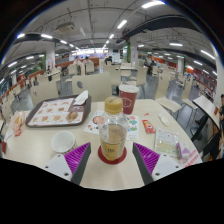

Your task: Pour water

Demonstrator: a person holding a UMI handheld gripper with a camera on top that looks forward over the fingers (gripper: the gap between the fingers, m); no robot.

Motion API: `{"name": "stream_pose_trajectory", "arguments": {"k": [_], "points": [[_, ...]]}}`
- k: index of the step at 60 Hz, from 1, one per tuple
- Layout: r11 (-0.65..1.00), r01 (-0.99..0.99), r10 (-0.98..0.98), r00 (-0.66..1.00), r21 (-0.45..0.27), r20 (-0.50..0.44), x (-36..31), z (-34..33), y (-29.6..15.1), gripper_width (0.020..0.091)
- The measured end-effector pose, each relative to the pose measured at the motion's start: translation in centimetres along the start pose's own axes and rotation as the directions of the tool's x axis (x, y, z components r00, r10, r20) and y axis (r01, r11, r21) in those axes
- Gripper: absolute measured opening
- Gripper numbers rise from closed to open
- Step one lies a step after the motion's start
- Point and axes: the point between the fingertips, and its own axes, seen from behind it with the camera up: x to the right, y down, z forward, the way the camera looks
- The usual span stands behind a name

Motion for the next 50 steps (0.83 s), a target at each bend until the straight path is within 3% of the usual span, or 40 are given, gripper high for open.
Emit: {"name": "stream_pose_trajectory", "arguments": {"k": [19,34,50], "points": [[0.995,-0.009,0.006,1.000,-0.101,-0.031,-4.3,-15.4,1.5,0.0854],[0.997,0.021,-0.024,0.999,-0.076,-0.042,-6.1,-22.2,1.6,0.0854],[0.997,0.051,-0.053,0.998,-0.058,-0.027,-6.9,-23.9,1.7,0.0849]]}}
